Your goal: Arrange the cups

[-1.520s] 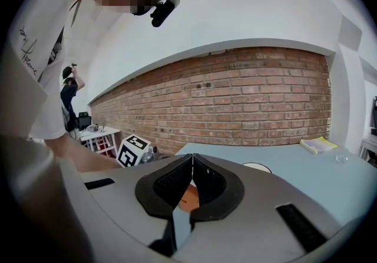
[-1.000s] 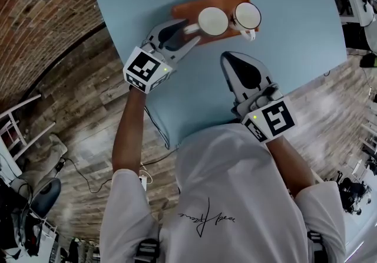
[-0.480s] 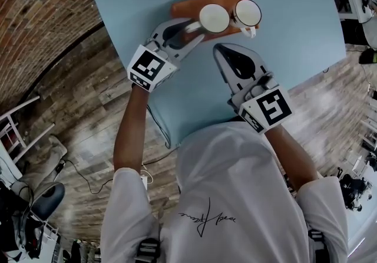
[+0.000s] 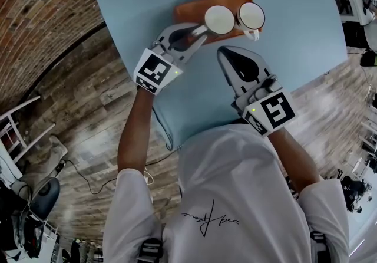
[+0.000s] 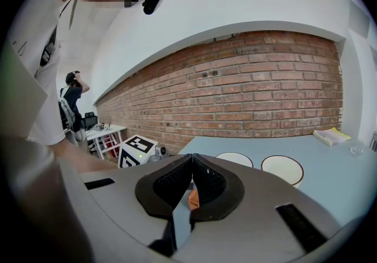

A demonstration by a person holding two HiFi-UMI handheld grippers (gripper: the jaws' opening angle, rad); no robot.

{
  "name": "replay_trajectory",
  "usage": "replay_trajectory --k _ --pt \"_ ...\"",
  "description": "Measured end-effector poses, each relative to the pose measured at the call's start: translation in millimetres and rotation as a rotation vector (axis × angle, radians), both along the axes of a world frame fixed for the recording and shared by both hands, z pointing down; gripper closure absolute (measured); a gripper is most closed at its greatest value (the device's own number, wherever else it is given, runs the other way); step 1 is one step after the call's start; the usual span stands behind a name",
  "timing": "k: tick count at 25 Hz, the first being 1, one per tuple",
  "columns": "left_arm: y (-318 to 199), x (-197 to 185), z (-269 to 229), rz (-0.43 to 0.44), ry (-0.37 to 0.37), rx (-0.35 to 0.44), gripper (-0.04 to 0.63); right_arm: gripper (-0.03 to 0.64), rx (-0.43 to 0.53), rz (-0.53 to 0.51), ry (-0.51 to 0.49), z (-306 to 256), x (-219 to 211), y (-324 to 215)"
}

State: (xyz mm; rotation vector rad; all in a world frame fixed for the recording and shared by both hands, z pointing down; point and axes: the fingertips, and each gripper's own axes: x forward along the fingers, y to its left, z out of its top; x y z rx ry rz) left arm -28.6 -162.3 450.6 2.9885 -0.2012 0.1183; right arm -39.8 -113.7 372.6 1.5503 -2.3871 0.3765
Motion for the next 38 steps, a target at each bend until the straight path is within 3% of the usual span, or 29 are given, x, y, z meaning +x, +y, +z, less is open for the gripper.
replay_trajectory --k 17,38 --pt "5 -3 -6 -0.083 0.007 0.022 0.531 0.595 0.007 0.001 0.005 -2 6 0" --pt "15 -14 -23 -0.322 0.033 -0.028 0.531 0.595 0.056 -0.057 -0.034 -17 16 12"
